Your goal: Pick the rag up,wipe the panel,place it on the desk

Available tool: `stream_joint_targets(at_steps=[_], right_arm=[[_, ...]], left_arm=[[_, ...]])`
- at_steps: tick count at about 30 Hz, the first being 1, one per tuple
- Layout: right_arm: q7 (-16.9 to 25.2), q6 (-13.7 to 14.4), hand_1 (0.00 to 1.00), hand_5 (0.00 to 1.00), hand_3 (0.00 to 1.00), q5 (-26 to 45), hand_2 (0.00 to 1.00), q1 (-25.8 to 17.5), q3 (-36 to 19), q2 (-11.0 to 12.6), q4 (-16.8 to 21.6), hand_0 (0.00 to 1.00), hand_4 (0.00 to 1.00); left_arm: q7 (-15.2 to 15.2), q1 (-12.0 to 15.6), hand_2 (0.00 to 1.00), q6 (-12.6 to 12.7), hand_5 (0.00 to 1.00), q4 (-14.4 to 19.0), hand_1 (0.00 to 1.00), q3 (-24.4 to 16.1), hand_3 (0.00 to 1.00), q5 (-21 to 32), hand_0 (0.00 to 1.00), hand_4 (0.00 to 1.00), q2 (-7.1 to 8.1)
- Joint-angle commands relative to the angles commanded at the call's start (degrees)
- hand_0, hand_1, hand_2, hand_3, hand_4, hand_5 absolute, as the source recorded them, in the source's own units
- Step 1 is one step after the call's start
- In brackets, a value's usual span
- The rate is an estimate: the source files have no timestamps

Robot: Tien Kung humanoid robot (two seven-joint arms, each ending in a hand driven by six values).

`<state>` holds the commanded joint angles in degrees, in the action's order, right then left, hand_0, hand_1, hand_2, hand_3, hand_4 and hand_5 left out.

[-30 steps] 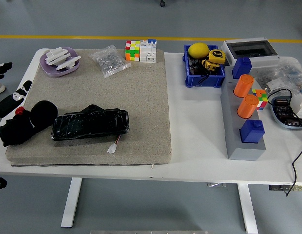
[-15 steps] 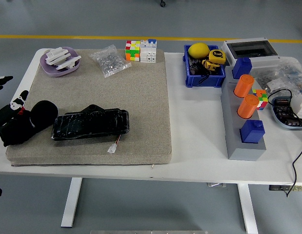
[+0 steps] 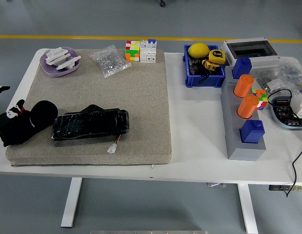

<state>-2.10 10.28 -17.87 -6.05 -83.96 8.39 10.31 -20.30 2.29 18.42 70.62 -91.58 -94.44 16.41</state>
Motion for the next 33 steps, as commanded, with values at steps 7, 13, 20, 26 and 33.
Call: stream_joint_targets(at_steps=[7,13,20,26,33], right_arm=[[-0.1,-0.1,0.64,0.494,0.607,-1.8,0.681,-0.5,-0.9,0.2,0.0,0.769,0.998],[-0.2,-0.1,0.641,0.492,0.608,-1.4,0.681,-0.3,-0.3,0.4,0.0,0.769,0.998],[-0.1,0.0,0.642,0.49,0.608,-1.3,0.681,-0.5,-1.2,-0.1,0.0,0.768,0.998],[0.2,-0.1,0.643,0.489,0.608,-1.3,0.681,-0.8,-2.3,-0.5,0.0,0.769,0.998],[0.6,-0.1,0.644,0.488,0.608,-0.8,0.681,-0.6,-3.6,-1.2,0.0,0.769,0.998]], left_arm=[[0.5,1.4,0.759,-0.1,0.445,-0.3,0.787,-0.1,0.682,-0.5,0.758,0.835,0.01],[0.8,1.3,0.759,-0.1,0.44,0.0,0.79,0.2,0.68,-1.1,0.761,0.834,0.16],[1.1,0.7,0.758,-0.2,0.435,0.2,0.79,0.5,0.679,-1.2,0.768,0.833,0.29],[1.4,0.0,0.761,-0.4,0.433,0.2,0.79,1.2,0.68,-1.4,0.772,0.836,0.96],[1.7,-1.9,0.763,-0.5,0.43,0.1,0.794,2.9,0.682,-1.9,0.775,0.838,2.0]])
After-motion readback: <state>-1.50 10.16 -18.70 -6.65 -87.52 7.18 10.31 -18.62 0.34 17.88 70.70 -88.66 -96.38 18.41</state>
